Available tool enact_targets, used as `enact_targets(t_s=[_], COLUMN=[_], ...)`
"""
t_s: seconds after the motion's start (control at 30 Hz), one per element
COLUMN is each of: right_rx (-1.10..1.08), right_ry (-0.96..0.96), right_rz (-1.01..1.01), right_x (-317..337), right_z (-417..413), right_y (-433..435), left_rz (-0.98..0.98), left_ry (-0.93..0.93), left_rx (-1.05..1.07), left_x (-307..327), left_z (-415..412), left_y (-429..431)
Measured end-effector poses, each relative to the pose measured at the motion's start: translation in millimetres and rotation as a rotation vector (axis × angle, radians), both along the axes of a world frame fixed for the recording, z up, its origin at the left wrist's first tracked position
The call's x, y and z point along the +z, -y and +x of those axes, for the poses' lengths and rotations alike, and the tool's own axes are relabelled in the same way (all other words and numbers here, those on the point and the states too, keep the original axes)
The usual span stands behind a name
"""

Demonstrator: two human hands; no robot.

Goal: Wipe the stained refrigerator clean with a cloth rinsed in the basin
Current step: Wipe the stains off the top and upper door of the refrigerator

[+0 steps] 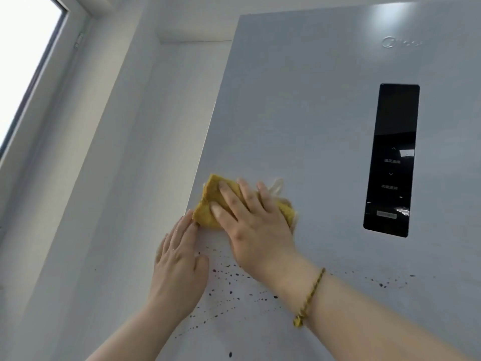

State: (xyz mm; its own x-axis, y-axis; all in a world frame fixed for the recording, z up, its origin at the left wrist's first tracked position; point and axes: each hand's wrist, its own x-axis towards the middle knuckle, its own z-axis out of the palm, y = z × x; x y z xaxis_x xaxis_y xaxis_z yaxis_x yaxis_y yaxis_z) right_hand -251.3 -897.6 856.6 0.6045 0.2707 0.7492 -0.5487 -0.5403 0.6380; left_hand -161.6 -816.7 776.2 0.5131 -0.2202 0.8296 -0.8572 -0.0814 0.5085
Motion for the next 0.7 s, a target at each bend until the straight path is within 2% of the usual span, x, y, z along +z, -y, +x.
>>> enact_targets(t_s=[0.13, 0.2, 0.27, 0.33, 0.37, 0.43, 0.53, 0.6, 0.67, 0.7], right_rx=[0.069, 0.037, 0.021, 0.037, 0.049, 0.078, 0.113, 0.123, 0.129, 0.125], right_ry=[-0.093, 0.018, 0.206, 0.320, 0.335, 0.236, -0.040, -0.159, -0.186, -0.135], right_rz=[-0.146, -0.168, -0.076, 0.012, -0.014, -0.100, -0.220, -0.294, -0.327, -0.326], right_x=[4.8, 31.1, 52.5, 51.6, 42.6, 15.0, -26.4, -33.7, -20.3, -7.5], right_z=[-18.4, -24.8, -32.1, -36.5, -35.5, -31.8, -32.2, -38.4, -46.0, -51.3], right_y=[11.6, 14.8, 16.9, 15.5, 17.1, 18.2, 23.9, 30.1, 35.7, 38.2], left_rz=[0.003, 0.000, 0.016, 0.042, 0.047, 0.037, 0.033, 0.043, 0.058, 0.069], left_ry=[0.030, 0.000, -0.015, -0.006, -0.001, 0.002, 0.010, 0.020, 0.014, 0.005], left_rx=[-0.098, -0.122, -0.133, -0.133, -0.129, -0.122, -0.103, -0.079, -0.072, -0.071], left_x=[-2.4, 0.7, 2.0, 0.0, -2.0, -3.5, -2.7, -2.1, -0.8, 0.5], left_z=[15.4, 16.5, 16.5, 16.8, 17.2, 18.6, 20.1, 20.0, 17.4, 16.0], left_y=[-9.5, -13.9, -16.8, -17.2, -16.3, -15.4, -15.3, -15.5, -16.8, -17.2])
